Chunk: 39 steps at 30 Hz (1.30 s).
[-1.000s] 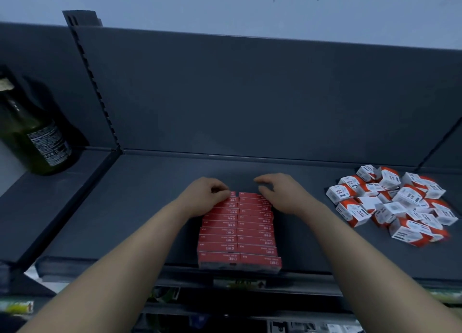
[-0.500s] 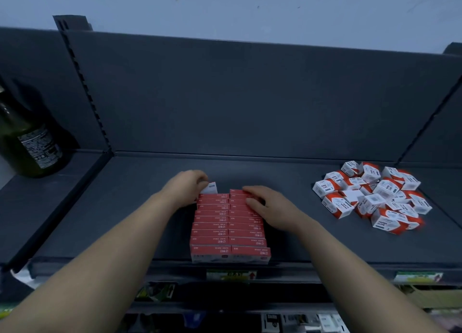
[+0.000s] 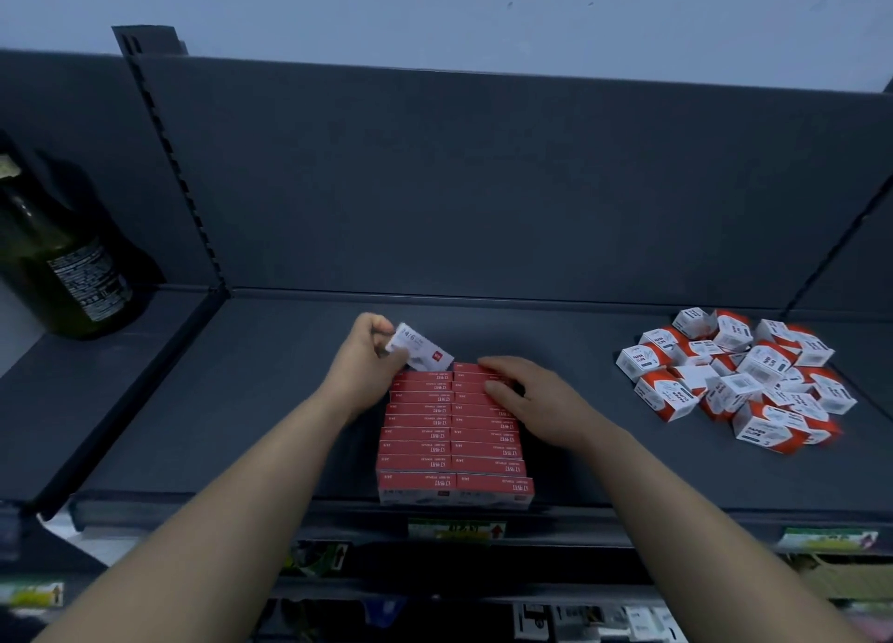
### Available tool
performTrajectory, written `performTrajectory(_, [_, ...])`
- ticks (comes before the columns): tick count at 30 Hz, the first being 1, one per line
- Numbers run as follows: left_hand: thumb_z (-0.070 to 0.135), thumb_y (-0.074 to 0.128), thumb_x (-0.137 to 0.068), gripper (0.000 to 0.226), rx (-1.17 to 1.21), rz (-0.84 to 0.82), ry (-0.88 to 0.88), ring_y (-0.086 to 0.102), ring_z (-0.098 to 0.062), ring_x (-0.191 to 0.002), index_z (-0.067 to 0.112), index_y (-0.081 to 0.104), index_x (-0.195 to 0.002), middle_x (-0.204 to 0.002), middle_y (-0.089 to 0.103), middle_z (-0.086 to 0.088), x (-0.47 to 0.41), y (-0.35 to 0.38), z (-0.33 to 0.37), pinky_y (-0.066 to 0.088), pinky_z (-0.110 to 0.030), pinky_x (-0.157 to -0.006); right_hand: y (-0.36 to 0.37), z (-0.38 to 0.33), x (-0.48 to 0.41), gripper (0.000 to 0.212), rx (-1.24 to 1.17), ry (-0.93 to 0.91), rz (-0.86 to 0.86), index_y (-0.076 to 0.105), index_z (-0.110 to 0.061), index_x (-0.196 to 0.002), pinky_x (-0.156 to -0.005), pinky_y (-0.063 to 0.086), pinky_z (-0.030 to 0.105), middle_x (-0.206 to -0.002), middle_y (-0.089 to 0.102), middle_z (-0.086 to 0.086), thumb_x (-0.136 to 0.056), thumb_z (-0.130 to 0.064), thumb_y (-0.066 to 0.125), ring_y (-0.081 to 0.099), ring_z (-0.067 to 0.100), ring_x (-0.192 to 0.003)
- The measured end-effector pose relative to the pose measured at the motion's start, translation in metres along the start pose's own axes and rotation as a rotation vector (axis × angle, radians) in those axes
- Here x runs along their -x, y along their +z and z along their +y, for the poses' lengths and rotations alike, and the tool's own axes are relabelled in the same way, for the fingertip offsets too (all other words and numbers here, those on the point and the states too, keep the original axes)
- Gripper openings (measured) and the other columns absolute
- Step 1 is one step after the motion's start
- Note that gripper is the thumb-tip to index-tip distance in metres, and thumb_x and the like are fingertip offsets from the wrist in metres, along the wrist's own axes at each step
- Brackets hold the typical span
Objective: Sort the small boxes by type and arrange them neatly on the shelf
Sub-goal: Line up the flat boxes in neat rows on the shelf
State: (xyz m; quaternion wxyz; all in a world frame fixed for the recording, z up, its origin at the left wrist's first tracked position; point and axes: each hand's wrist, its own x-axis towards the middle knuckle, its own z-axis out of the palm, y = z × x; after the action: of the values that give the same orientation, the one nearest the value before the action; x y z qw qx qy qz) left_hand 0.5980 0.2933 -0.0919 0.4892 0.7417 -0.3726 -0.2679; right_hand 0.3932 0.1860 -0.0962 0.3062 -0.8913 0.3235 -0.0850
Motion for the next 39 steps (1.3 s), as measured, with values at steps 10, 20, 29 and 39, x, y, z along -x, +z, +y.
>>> performTrajectory(10, [0.011, 0.04, -0.098, 0.024, -0.228, -0.171, -0.044, 0.062, -0.011, -0.087, 0.022, 0.059, -0.109, -0.103, 0.064, 0.002, 0.0, -0.001, 0.001, 0.048, -0.021, -0.07, 0.003, 0.003, 0.001, 0.046, -0.134, 0.07, -0.018, 0.038, -0.024, -0.145, -0.108, 0.027, 0.022, -0.149, 0.038, -0.007, -0.1, -0.031, 0.045, 0.037, 0.007, -0.133])
performTrajectory(20, [0.02, 0.039, -0.099, 0.029, -0.113, -0.204, -0.142, 0.059, -0.017, -0.105, 0.02, 0.053, -0.124, -0.121, 0.061, -0.003, 0.004, 0.002, 0.007, 0.045, -0.03, -0.093, 0.009, 0.001, -0.001, 0.057, -0.363, 0.198, -0.025, 0.015, -0.022, -0.153, -0.119, 0.017, 0.032, -0.158, 0.02, -0.005, -0.102, -0.035, 0.037, 0.022, 0.01, -0.143])
performTrajectory(29, [0.027, 0.037, -0.102, 0.014, 0.004, -0.211, -0.177, 0.047, -0.006, -0.099, 0.037, 0.045, -0.107, -0.102, 0.049, 0.022, 0.036, 0.005, 0.011, 0.035, -0.011, -0.075, 0.02, -0.006, 0.009, 0.066, -0.401, 0.183, -0.036, -0.004, -0.02, -0.153, -0.118, -0.002, 0.025, -0.16, -0.01, -0.009, -0.102, -0.043, 0.031, -0.007, 0.004, -0.146])
performTrajectory(39, [0.044, 0.04, -0.099, 0.057, 0.227, -0.16, -0.197, 0.05, -0.011, -0.121, 0.028, 0.021, -0.15, -0.148, 0.037, 0.009, 0.055, 0.014, -0.001, 0.039, -0.031, -0.104, 0.035, -0.02, 0.025, 0.067, -0.648, 0.256, 0.101, -0.002, -0.028, -0.153, -0.121, 0.012, 0.035, -0.16, 0.001, -0.013, -0.1, -0.047, 0.034, 0.008, 0.006, -0.146])
